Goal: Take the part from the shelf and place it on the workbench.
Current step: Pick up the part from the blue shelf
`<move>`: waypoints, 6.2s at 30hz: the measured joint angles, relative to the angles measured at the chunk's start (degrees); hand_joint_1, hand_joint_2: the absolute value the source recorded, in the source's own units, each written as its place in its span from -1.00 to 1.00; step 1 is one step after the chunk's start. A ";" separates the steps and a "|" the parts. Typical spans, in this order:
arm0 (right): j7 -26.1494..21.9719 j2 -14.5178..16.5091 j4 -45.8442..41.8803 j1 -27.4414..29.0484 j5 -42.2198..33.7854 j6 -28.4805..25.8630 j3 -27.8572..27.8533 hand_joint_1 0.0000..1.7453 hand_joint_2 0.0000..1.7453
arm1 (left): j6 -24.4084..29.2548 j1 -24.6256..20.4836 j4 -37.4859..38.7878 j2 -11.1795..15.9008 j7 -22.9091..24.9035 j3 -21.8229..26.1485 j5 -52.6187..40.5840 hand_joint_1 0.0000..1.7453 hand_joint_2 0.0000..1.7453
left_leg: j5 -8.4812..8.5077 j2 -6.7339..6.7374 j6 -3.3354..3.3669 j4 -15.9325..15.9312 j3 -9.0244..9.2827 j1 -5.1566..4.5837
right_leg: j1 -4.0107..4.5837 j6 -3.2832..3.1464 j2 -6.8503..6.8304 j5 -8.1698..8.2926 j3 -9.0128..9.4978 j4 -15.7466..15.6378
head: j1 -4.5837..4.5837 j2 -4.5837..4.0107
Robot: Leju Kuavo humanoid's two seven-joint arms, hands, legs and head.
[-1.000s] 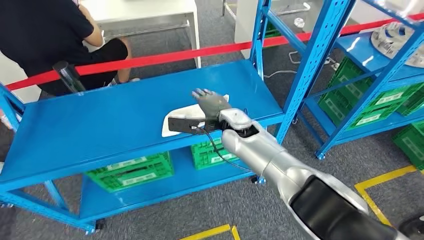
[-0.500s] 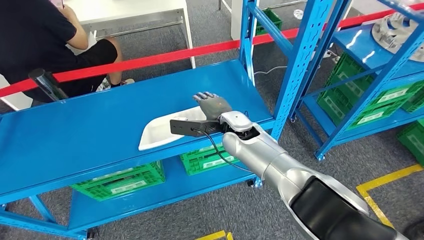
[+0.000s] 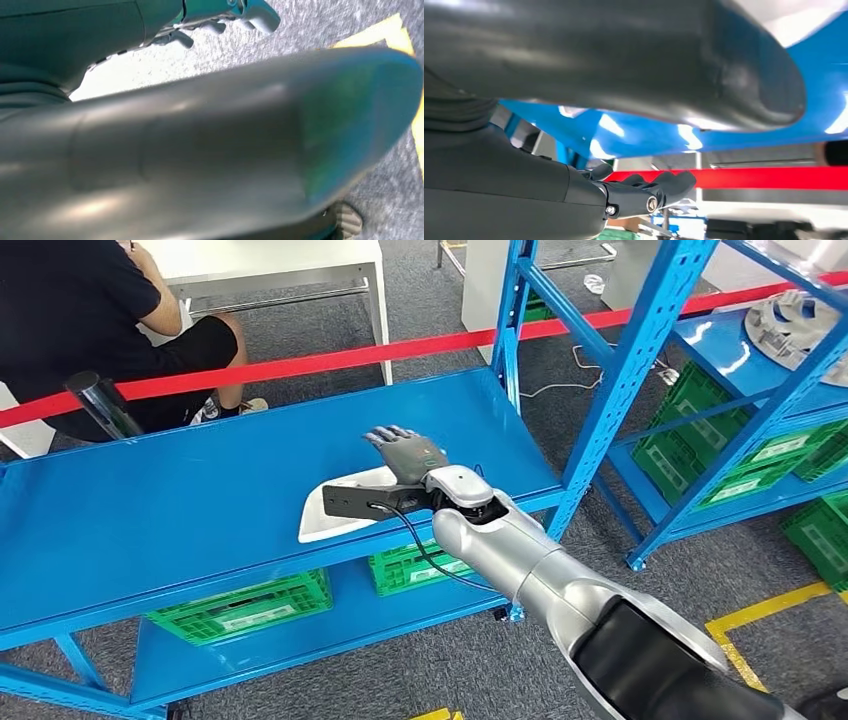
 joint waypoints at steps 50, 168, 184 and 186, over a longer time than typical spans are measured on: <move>7.33 3.75 -2.80 2.72 1.03 6.47 11.42 -1.00 1.00 | 0.00 0.06 -0.04 -0.41 -0.82 0.12 0.21 -1.00 -1.00 | -0.11 0.00 0.72 -0.07 0.31 -0.09 | 0.03 1.44 -0.06 0.39 0.75 -1.05 | -0.03 0.00; 2.53 4.75 10.19 -5.25 -0.07 -1.68 0.59 -1.00 -1.00 | 0.00 0.18 -0.06 -0.73 -1.13 1.64 -2.82 -1.00 -1.00 | -0.11 0.00 0.73 -0.03 0.37 -0.15 | 0.00 1.49 -0.07 0.42 0.82 -1.07 | -0.04 0.00; 1.92 6.82 10.64 -4.66 1.50 -0.71 0.56 -1.00 -1.00 | 0.00 -1.23 -0.15 -0.76 -0.04 1.60 -3.56 -1.00 -1.00 | -0.25 0.36 2.99 -0.92 1.38 -0.41 | -0.31 2.43 -0.33 -4.85 -6.08 11.51 | 0.09 0.00; 1.71 6.73 10.68 -4.06 1.79 -0.72 0.56 -1.00 -1.00 | 0.00 -1.18 -0.15 -0.78 0.07 1.59 -3.72 -1.00 -1.00 | -0.72 0.28 2.94 -0.81 1.63 -0.51 | -0.15 2.17 -0.33 -4.37 -8.31 14.21 | 0.09 0.00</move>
